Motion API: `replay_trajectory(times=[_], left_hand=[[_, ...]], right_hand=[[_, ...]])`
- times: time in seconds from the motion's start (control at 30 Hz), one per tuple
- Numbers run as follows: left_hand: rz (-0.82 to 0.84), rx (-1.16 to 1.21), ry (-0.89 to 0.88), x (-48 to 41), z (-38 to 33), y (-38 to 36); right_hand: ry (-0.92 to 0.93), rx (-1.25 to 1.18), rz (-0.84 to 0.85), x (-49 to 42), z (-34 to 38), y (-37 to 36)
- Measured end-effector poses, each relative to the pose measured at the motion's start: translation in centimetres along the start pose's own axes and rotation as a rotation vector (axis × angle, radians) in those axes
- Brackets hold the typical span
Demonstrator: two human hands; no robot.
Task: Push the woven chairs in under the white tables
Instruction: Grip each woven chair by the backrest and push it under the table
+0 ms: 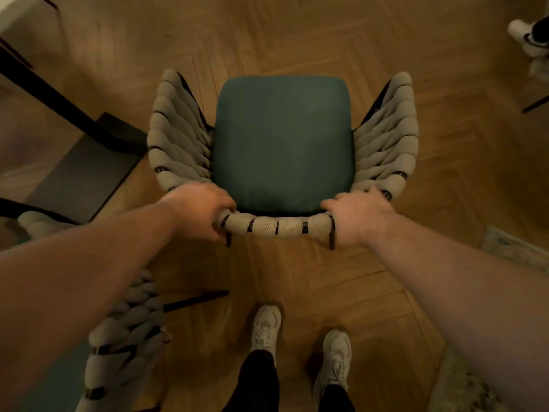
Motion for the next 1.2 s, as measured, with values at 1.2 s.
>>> replay_trajectory(times=[1.2], left_hand=[[-0.040,0.301,0.619,10.4,-0.4,-9.0]], right_hand=[[0.264,0.389,0.047,-6.5,9.5,2.9]])
Point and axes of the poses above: each hand's wrist, its own x-axis away from the middle knuckle, its own y-axis out of the back of the hand, z = x × y, the point moved 6 cm from there along -x, towards the middle knuckle, and after that the axes turned 10 degrees about -x, right-handed, at the moved point
